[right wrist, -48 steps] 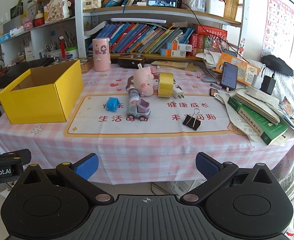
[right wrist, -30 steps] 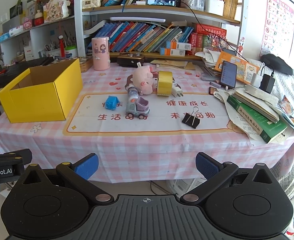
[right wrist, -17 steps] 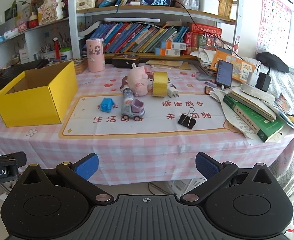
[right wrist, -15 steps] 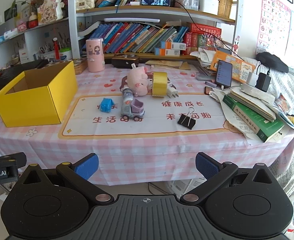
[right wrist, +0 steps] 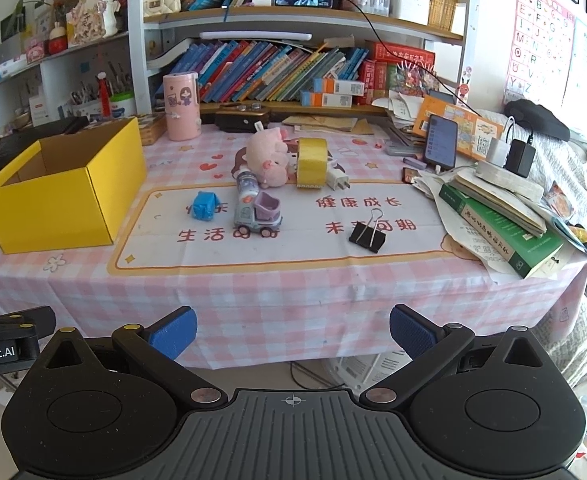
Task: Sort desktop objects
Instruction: 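Move both tools toward the objects on the tablecloth, then grasp the black binder clip with the right tool while the left tool approaches the toy car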
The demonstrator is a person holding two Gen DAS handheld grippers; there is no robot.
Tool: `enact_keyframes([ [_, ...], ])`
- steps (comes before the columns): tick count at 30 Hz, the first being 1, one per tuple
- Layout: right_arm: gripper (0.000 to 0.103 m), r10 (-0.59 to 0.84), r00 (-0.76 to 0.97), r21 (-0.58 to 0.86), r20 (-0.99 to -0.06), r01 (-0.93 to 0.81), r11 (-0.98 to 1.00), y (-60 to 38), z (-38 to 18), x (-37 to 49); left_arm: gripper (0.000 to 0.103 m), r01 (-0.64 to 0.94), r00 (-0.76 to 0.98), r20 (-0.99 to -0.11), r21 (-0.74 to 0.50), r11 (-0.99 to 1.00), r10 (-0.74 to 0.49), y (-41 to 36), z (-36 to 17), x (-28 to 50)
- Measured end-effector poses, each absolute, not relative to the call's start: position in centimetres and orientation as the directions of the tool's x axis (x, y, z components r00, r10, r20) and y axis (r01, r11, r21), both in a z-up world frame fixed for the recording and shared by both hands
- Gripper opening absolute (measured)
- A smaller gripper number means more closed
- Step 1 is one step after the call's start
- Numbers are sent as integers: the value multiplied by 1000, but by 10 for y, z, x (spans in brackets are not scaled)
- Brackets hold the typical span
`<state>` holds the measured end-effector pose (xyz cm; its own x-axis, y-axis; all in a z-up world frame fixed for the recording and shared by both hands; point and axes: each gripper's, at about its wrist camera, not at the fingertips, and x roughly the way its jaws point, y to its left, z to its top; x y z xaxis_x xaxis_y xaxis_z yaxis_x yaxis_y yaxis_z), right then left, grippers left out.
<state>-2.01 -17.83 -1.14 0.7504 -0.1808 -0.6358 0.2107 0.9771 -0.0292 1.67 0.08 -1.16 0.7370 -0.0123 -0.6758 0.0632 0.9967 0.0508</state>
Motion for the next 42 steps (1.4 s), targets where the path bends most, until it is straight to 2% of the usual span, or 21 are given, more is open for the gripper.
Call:
enact_keyframes([
  [18,90,-224,717,-22,-660,279,960,-228,-19,-13,103,163,705,-702,28,986,-97,-55,-19,43],
  [26,85,-208,715,-18,-667,264,964,-256,-23,11,103,148,700,-707,9,989,-99,-81,-22,69],
  [39,83,-148,709,-1,-690,204,979,-307,-38,70,103,135,703,-706,15,991,-86,-130,-27,114],
  [42,80,-138,702,-5,-698,188,982,-316,-43,84,103,123,699,-711,17,992,-75,-136,-29,121],
])
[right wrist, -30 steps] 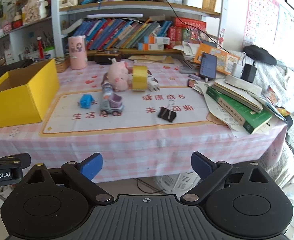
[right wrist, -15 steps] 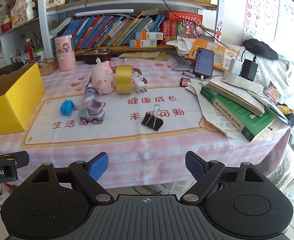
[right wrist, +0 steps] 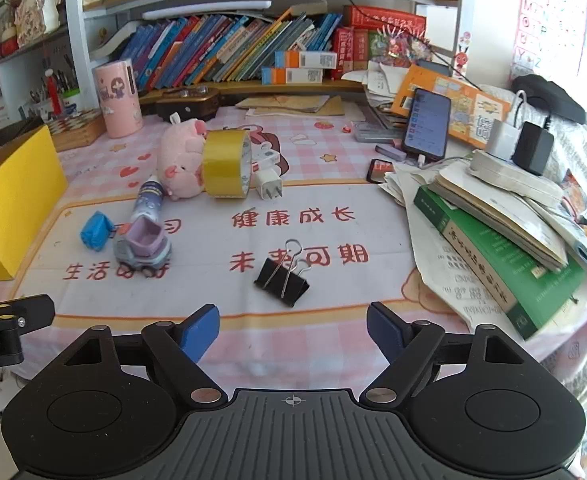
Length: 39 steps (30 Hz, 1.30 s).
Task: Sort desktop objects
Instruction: 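Grasp the black binder clip with the right tool while the left tool approaches the toy car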
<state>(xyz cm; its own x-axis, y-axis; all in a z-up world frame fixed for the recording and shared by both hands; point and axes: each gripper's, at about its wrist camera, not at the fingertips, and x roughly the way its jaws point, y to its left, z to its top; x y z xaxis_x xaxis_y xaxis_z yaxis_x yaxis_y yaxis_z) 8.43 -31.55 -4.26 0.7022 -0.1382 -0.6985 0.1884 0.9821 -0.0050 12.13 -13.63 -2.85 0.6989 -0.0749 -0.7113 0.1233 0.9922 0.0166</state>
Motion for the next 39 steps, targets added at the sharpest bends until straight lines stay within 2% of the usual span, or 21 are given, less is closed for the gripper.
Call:
enact_keyframes([
  [4,78,-108,691,-2,-715,153,988,-324,-50,102,103,97,689,-722,12,995,-58,-140,-32,132],
  [15,65,-39,655,-5,-755,55,998,-329,-74,152,103,44,675,-738,44,998,2,-151,-36,162],
  [22,47,-22,613,-16,-790,16,1000,-334,-94,174,102,44,655,-756,44,998,4,-161,-43,181],
  [26,33,-30,625,-33,-780,7,999,-341,-94,180,101,79,650,-759,27,997,-31,-174,-48,193],
  [33,32,-50,623,-36,-781,36,999,-362,-92,184,101,152,642,-763,33,988,-73,-199,-62,217],
  [39,31,-49,625,-33,-779,38,999,-370,-90,187,101,172,637,-770,85,981,-44,-210,-79,236],
])
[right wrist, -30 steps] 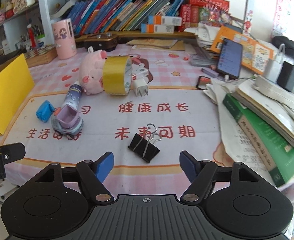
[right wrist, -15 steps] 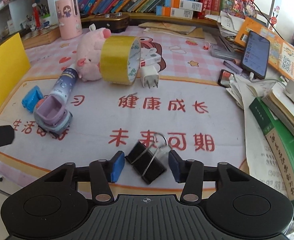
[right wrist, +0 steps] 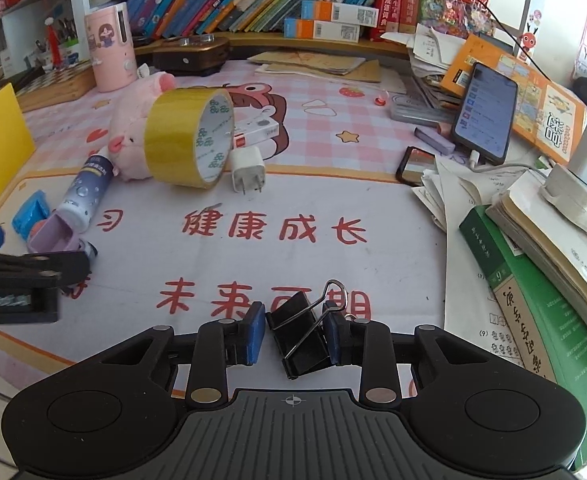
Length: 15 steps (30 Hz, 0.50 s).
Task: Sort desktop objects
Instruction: 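Grasp the black binder clip with the right tool while the left tool approaches the toy car, then grasp the grey-and-purple toy car with the left tool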
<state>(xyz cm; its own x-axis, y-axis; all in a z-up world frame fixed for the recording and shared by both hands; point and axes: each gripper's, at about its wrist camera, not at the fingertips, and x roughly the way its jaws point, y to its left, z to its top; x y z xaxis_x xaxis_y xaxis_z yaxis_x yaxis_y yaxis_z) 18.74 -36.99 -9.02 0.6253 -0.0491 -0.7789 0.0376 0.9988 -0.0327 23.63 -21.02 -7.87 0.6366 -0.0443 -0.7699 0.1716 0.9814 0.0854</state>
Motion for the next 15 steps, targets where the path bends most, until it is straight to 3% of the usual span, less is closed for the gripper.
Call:
enact_keyframes([
  [4,31,-43,625,-34,-779,26,999,-370,-90,188,98,180,622,-782,97,979,-37,-212,-88,243],
  [6,31,-42,625,-35,-779,23,999,-370,-91,188,89,191,609,-792,99,977,-39,-213,-94,245],
  [8,31,-41,625,-35,-779,22,999,-370,-91,189,86,187,608,-792,88,978,-45,-213,-96,245],
  [12,31,-38,624,-31,-780,22,999,-370,-90,189,62,189,611,-788,53,981,-75,-211,-94,245],
  [15,28,-30,630,-23,-776,18,1000,-369,-88,188,62,188,607,-791,53,981,-74,-209,-91,242],
])
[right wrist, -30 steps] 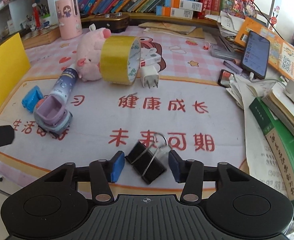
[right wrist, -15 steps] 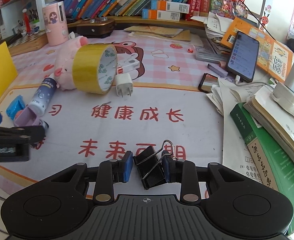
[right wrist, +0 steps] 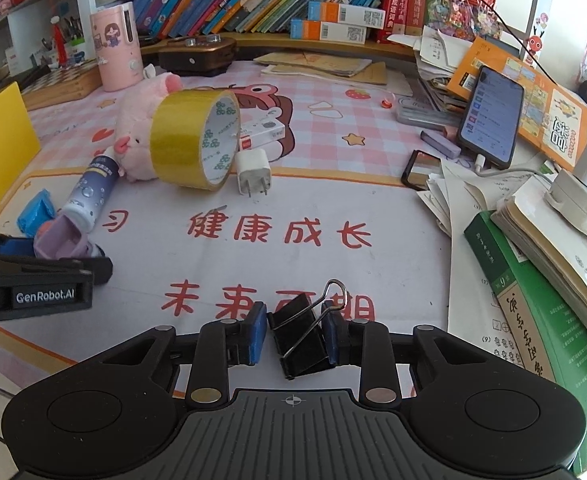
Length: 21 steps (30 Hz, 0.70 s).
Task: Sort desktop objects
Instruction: 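Grasp the grey-and-purple toy car with the left tool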
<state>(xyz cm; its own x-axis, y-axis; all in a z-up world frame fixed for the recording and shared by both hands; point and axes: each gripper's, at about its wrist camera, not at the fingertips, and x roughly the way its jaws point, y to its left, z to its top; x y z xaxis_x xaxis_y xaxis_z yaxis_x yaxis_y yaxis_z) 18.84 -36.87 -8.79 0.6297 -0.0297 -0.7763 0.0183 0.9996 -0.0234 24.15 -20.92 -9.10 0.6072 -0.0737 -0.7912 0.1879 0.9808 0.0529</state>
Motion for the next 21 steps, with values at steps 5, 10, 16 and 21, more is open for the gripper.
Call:
enact_keyframes([
  [5,28,-12,636,-9,-772,7,1000,-367,-84,187,62,163,628,-774,25,986,-84,-199,-78,230],
  [10,28,3,648,4,-762,0,1000,-365,-79,183,62,131,654,-751,-8,991,-92,-189,-59,213],
  [16,28,39,660,18,-750,-38,999,-358,-69,177,62,103,678,-729,-30,994,-92,-180,-38,190],
  [21,28,73,674,37,-735,-69,997,-351,-57,167,62,79,698,-710,-52,995,-93,-170,-25,168],
])
